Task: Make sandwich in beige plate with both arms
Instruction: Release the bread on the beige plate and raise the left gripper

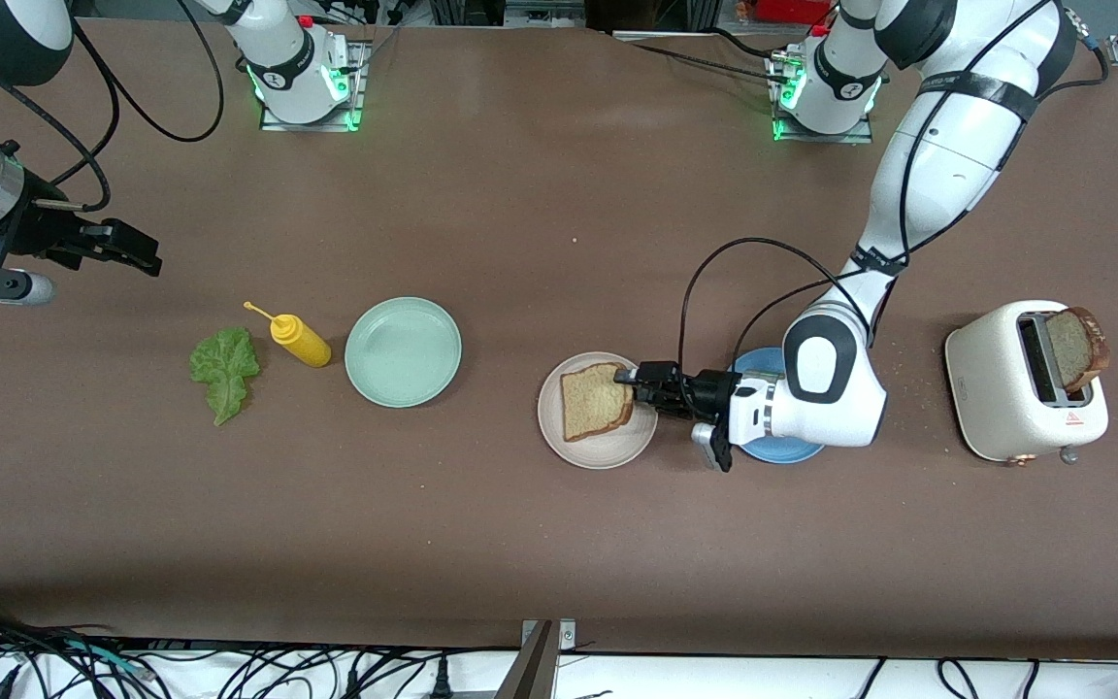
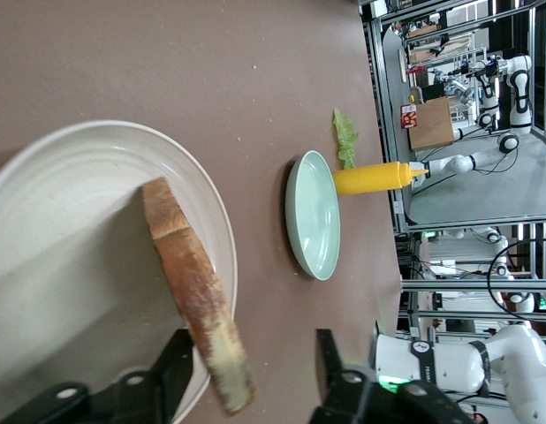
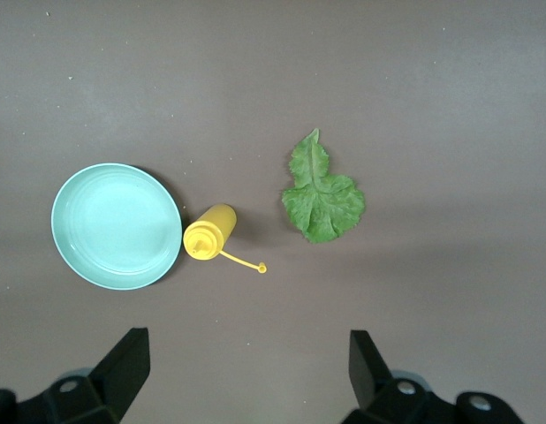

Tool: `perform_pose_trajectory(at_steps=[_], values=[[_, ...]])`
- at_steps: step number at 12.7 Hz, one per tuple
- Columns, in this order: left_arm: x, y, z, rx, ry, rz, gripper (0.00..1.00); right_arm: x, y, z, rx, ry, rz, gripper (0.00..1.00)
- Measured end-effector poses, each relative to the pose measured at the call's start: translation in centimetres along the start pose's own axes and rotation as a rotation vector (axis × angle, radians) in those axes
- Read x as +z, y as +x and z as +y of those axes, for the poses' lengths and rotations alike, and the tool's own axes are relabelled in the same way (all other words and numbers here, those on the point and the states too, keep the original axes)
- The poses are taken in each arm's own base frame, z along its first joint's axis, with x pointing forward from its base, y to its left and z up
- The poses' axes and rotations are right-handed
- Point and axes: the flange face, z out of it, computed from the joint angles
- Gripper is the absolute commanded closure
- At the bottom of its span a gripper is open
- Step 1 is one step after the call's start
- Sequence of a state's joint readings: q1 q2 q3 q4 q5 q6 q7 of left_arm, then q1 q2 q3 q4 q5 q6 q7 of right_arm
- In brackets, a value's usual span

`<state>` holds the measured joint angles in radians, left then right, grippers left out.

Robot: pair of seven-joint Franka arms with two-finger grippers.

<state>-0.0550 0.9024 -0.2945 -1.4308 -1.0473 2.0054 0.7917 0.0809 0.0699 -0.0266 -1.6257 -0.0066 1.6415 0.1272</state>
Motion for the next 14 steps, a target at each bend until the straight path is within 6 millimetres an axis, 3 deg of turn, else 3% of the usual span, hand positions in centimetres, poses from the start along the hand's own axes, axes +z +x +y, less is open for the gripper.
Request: perform_pose_trajectory(at_steps=[4, 10, 14], values=[[-2.7, 0.8, 0.2, 0.115, 0.136, -0.070, 0.00, 0.0, 0.0, 0.0, 0.000, 0.000, 0.000, 0.00], [-7.8, 2.3, 5.3, 0.240, 0.379, -0.171, 0.00, 0.0, 0.0, 0.0, 0.000, 0.000, 0.002, 0.00], [-10.7, 2.4, 10.3, 0.216, 0.591, -0.282, 0.00, 0.0, 0.0, 0.0, 0.000, 0.000, 0.002, 0.00]])
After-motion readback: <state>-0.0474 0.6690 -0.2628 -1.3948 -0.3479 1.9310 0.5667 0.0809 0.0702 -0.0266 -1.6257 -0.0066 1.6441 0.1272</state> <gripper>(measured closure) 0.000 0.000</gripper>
